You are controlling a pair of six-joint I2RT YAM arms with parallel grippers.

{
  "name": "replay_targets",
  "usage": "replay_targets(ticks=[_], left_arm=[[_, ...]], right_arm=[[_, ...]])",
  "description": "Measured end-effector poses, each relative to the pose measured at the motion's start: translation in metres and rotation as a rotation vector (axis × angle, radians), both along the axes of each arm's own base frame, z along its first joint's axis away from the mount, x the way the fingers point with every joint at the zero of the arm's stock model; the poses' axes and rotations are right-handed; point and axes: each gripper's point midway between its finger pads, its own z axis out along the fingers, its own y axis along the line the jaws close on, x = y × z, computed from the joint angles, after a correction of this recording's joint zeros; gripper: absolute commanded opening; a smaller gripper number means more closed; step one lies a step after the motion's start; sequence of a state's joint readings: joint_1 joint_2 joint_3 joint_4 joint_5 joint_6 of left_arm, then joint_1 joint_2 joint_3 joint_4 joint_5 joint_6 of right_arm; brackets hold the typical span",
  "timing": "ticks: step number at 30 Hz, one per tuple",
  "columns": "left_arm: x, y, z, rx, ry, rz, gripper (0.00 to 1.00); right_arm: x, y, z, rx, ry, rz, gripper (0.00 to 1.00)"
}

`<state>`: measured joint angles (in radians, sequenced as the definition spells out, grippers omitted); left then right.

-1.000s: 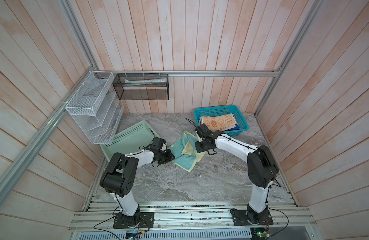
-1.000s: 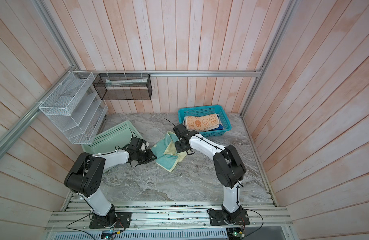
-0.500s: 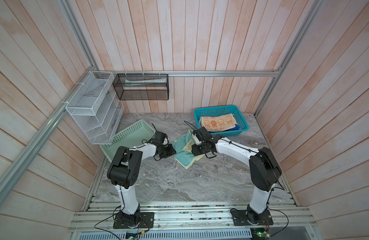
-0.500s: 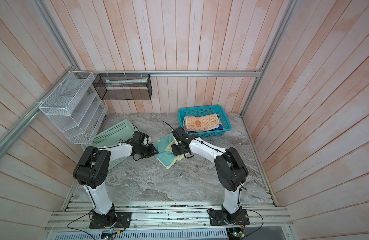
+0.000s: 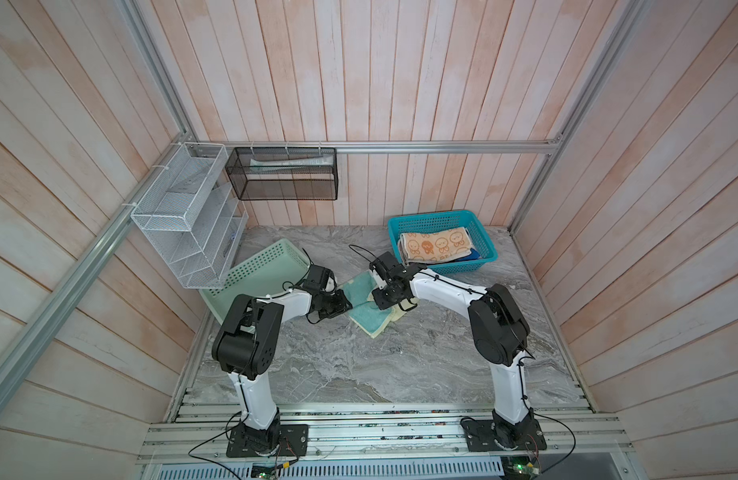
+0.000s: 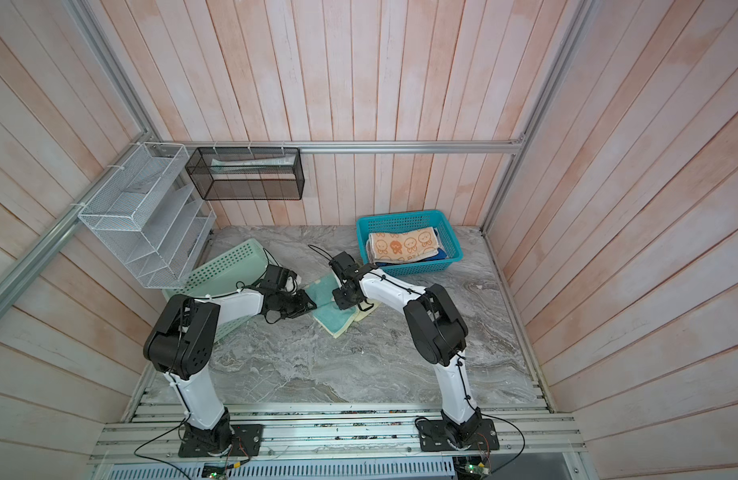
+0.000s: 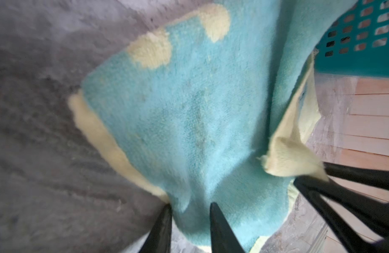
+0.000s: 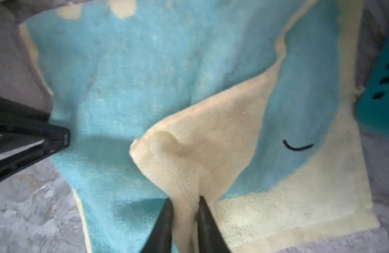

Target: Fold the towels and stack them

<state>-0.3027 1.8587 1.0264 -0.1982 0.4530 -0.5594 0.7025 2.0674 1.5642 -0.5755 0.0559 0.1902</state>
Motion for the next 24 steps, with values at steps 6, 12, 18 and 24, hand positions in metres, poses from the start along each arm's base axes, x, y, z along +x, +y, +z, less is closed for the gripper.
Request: replay_targets(ticks=[6,12,18,24], left_arm=[[0.000,0.001,0.000,0.000,-0.004,-0.009,0.32],[0.002,0.003,0.000,0.017,-0.001,-0.013,0.32],[0.005,0.007,0.001,0.055,0.000,-0.015,0.32],[-0.002,0.012,0.021,0.102,-0.035,-0.006,0.35]], right_arm=[[-0.015,-0.069,-0.004,0.043,0.052,-0.194,0.00],[-0.095,-0.085,0.004,0.335,0.161,-0.329,0.40],[-0.129,-0.095,-0.004,0.407,0.243,-0.428,0.53],[-0.103,-0.093,0.023,0.417,0.170,-0.442,0.57]])
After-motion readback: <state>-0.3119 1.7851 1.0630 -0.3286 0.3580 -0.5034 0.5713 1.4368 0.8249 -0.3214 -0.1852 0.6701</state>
